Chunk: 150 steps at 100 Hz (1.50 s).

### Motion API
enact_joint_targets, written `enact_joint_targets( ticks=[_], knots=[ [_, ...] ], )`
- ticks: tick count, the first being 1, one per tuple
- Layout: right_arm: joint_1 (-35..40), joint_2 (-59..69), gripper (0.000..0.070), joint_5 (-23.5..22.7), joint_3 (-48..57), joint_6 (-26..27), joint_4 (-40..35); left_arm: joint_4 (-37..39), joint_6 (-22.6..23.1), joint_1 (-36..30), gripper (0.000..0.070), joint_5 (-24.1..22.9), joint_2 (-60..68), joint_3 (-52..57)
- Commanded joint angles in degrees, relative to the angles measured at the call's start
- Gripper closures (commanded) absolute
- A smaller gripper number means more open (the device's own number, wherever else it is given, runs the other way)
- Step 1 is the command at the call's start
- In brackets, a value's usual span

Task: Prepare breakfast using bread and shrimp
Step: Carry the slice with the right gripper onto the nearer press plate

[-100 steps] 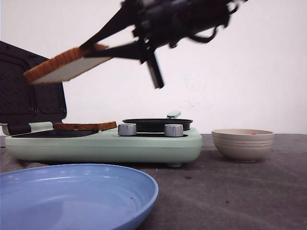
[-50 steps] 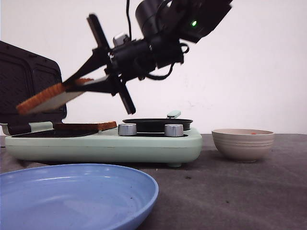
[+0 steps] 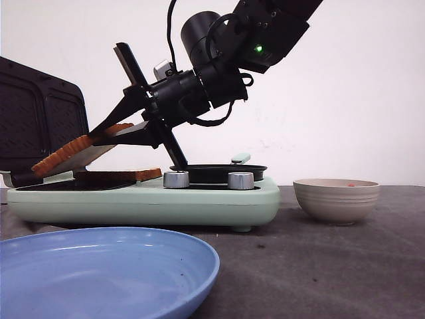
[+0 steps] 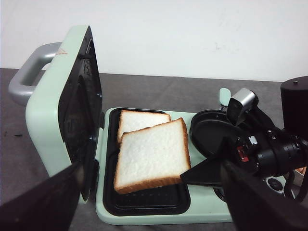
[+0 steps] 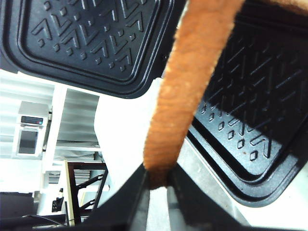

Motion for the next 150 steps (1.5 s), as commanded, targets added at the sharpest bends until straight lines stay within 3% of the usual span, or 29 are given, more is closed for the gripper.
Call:
enact_joint_targets(
  ticks=[1,25,63,106,112,121,126,134,150],
  knots=[
    [1.03,1.60,0.0700,-0.09,1.44,-0.72,0.37,0.98,-0.11,0.00,0.0189,-0.17,0.22,0.55],
    [2.86,1.60,0.0700,0.04,1.86,-0.50,0.42,0.87,-0.11,0.00,0.0189,-0.15,0.22,0.55],
    [4.02,1.60,0.0700,6.78,1.86,-0.68,-0.44,0.79,-0.11,0.00,0.0189,-0.15,0.20,0.55],
    [4.17,1.60,0.0699,8.52,1.86,-2.49,-1.73,0.90,-0.11,0.00,0.0189,-0.15,0.22,0.55],
    [4.20,1.60,0.0639,9.11,1.86,-2.89,-2.16,0.90,-0.11,0.00,0.0189,-0.15,0.22,0.55],
    [4.20,1.60,0.0403,10.27,1.86,-3.34,-2.89,0.90,-0.11,0.00,0.0189,-0.15,0.22,0.55],
    [4.20,1.60,0.0326,11.10,1.86,-3.72,-3.54,0.87,-0.11,0.00,0.0189,-0.15,0.22,0.55],
    [4.20,1.60,0.0279,11.80,1.86,-4.72,-4.04,0.87,-0.11,0.00,0.0189,-0.15,0.22,0.55],
    [4.20,1.53,0.0270,12.70,1.88,-5.49,-4.44,0.83,-0.11,0.00,0.0189,-0.15,0.22,0.55]
  ],
)
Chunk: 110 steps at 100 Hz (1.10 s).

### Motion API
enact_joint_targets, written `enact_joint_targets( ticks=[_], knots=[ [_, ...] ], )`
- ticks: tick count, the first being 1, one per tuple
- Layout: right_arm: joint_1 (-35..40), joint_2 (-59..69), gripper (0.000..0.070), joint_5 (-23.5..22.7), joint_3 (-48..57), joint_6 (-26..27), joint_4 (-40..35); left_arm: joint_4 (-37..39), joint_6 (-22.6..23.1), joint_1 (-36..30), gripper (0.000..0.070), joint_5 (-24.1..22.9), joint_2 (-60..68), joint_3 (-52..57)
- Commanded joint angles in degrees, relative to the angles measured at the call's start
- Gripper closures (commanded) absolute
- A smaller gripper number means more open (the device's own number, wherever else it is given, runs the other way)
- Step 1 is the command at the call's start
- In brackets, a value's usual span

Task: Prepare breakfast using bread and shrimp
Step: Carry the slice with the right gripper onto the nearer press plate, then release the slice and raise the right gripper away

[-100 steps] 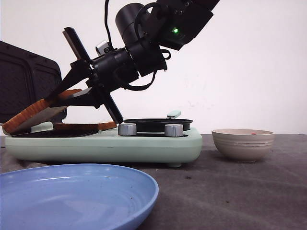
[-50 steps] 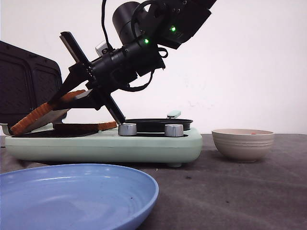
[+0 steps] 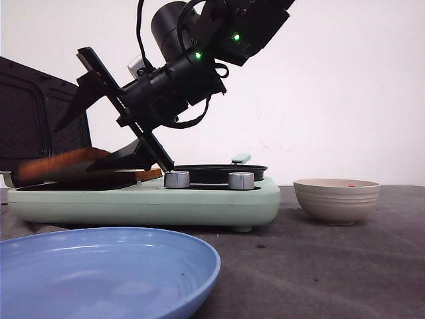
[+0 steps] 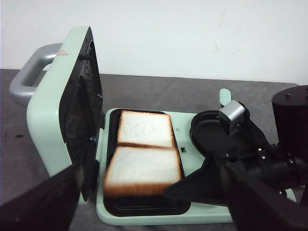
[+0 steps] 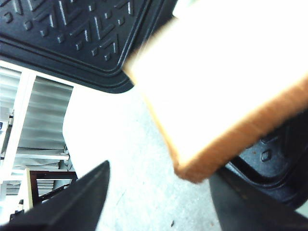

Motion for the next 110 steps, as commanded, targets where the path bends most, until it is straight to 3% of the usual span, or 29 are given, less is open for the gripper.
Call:
enact_joint_targets(
  ticks=[1,14,68,80,110],
  knots=[
    [0.07,1.46,0.0270,1.31,1.05,-1.75,-0.92,0.76,-0.11,0.00,0.0189,-0.15,0.22,0.55],
    [0.07,1.46,0.0207,2.27,1.57,-2.82,-3.69,0.76,-0.11,0.00,0.0189,-0.15,0.22,0.55],
    [-0.02,0.26,0.0207,6.32,8.15,-12.04,-17.88,0.79,-0.11,0.00,0.0189,-0.15,0.22,0.55],
    [-0.22,-2.14,0.0207,9.77,8.46,-15.56,-21.11,0.74,-0.13,0.00,0.0189,-0.17,0.20,0.55],
    [-2.97,-12.81,0.0208,23.61,8.46,-28.33,-32.22,0.74,-0.15,0.00,0.0189,-0.15,0.20,0.55]
  ],
)
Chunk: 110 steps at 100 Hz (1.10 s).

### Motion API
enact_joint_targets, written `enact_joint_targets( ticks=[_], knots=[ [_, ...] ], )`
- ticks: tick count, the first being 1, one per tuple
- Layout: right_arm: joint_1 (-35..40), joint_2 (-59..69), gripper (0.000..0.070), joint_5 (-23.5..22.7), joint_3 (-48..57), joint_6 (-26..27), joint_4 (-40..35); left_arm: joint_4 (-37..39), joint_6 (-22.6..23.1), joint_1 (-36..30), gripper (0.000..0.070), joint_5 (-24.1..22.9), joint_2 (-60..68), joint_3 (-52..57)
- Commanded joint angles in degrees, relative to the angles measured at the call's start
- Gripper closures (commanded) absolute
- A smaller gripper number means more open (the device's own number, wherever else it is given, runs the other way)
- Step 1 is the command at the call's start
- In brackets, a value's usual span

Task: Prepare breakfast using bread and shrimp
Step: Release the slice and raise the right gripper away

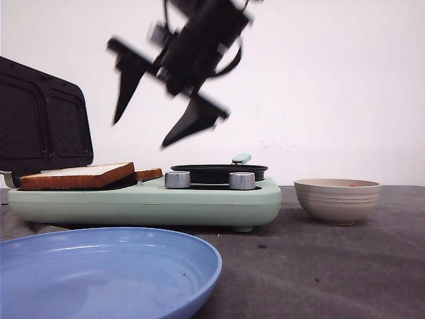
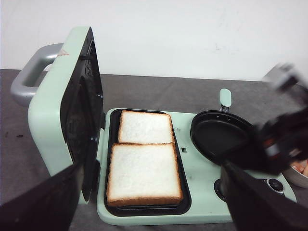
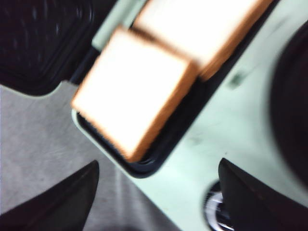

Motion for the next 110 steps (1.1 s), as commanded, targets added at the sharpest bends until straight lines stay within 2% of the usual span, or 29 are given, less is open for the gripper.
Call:
enact_joint_targets(
  ticks=[1,12,37,52,88,110],
  knots=[
    [-0.61,-1.70,0.0208,2.49,1.38,-6.08,-1.79,0.70,-0.15,0.00,0.0189,-0.15,0.22,0.55],
    [-2.29,-6.05,0.0208,5.09,1.36,-8.83,-4.42,0.72,-0.15,0.00,0.0189,-0.15,0.22,0.55],
    [-5.70,-15.63,0.0210,7.89,0.98,-12.52,-8.98,0.72,-0.13,0.00,0.0189,-0.15,0.22,0.55],
    [-6.05,-22.21,0.0210,11.04,-3.04,-14.05,-8.66,0.74,-0.13,0.00,0.0188,-0.15,0.22,0.55],
    [-6.05,-46.18,0.0221,14.32,-31.56,-15.89,5.05,0.74,-0.37,-0.02,0.0189,-0.15,0.24,0.55],
    [-6.03,-61.42,0.0221,15.91,-47.91,-14.25,8.52,0.70,-0.35,-0.02,0.0189,-0.15,0.24,0.55]
  ],
)
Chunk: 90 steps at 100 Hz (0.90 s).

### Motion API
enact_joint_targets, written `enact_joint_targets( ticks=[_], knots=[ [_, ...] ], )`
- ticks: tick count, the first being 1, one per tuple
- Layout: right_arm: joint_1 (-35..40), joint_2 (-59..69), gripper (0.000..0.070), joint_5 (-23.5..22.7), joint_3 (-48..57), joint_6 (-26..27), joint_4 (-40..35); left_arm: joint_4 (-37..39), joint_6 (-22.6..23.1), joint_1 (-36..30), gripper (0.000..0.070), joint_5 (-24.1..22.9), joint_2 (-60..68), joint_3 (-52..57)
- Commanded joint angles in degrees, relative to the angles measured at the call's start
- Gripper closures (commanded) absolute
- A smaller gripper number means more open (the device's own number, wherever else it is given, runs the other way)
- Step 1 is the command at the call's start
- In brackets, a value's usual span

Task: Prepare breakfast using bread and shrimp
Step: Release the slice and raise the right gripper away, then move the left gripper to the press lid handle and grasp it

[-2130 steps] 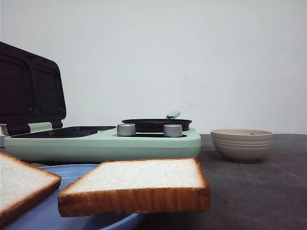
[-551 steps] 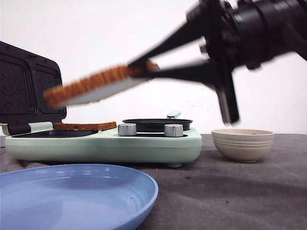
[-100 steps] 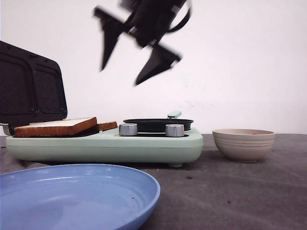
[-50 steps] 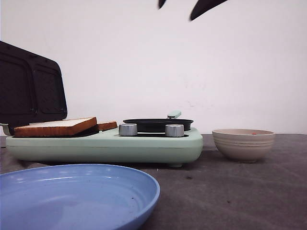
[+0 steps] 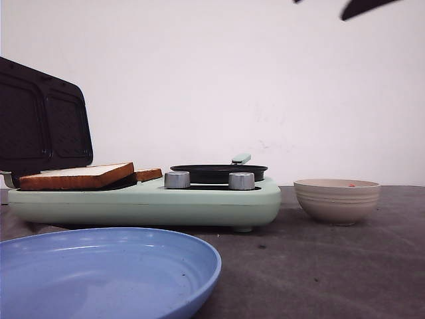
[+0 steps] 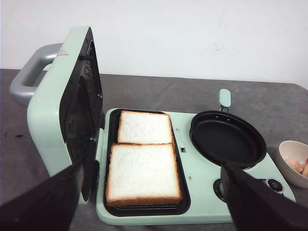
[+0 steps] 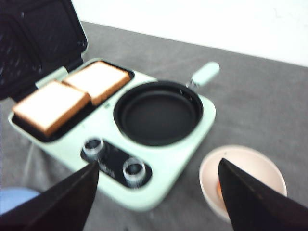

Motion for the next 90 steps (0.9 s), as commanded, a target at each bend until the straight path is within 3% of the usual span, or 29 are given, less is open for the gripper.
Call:
enact_joint_targets(
  ticks=[1,19,38,90],
  knots=[
    [0.35,-3.63,0.0221,1.22,-3.74,1.20,0.68,0.68,-0.17,-0.02,0.0189,-0.15,0.22,0.55],
    [0.35,-14.14,0.0221,2.75,-12.96,4.11,0.26,0.59,-0.20,-0.04,0.0189,-0.13,0.20,0.57],
    [0.35,-20.96,0.0221,4.26,-16.22,5.57,-3.17,0.42,-0.20,-0.04,0.0189,-0.13,0.20,0.57],
    [0.35,-21.90,0.0221,5.66,-16.22,5.46,-3.82,-0.66,-0.42,-0.04,0.0188,-0.13,0.20,0.61]
  ],
)
